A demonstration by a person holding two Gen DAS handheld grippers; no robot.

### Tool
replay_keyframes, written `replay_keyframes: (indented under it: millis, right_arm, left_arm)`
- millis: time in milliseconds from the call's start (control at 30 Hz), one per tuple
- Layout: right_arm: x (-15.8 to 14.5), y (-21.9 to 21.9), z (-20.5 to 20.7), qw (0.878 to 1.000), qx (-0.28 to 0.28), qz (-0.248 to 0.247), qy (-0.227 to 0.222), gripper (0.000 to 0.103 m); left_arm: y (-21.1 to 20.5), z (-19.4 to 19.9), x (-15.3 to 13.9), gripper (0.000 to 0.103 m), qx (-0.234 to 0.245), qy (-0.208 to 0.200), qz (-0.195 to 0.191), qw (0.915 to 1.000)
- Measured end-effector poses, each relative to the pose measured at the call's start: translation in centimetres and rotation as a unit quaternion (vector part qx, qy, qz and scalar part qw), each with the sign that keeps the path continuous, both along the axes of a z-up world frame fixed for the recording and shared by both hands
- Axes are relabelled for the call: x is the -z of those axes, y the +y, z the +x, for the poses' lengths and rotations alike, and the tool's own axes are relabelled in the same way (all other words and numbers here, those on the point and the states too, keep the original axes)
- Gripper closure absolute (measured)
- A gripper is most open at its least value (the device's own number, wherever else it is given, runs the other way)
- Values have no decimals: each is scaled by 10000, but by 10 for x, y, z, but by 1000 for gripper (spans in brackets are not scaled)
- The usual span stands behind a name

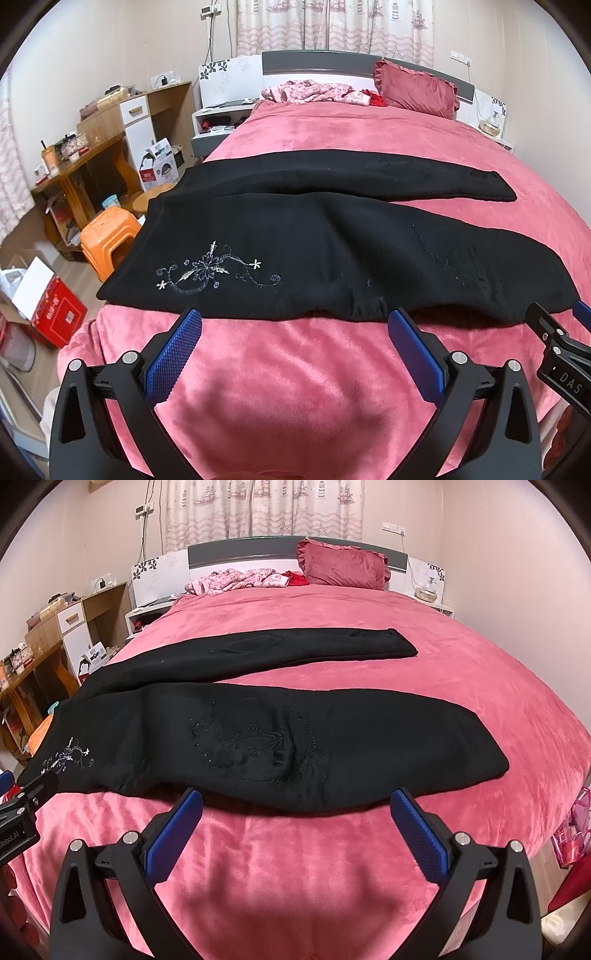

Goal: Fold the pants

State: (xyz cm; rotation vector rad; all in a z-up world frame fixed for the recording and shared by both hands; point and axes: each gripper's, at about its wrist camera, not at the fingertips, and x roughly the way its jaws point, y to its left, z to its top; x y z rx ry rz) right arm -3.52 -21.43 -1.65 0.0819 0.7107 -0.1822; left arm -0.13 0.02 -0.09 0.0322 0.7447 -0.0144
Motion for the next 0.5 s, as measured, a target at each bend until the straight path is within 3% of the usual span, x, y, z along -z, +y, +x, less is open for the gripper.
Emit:
replay_keyframes:
  millis: [333, 433, 500]
  right_arm:
    - [3, -7, 2, 9998, -5, 176, 77, 2]
    - [9, -18, 5, 9989, 40, 410, 224, 2]
    - [15, -30, 8, 9966, 142, 717, 393, 2]
  left_arm:
    - [2, 3, 3, 3, 104, 90, -84, 9999]
    - [7, 11, 12, 3, 259, 466, -361, 9979]
    - [16, 19, 22, 3, 423, 872, -852, 9916]
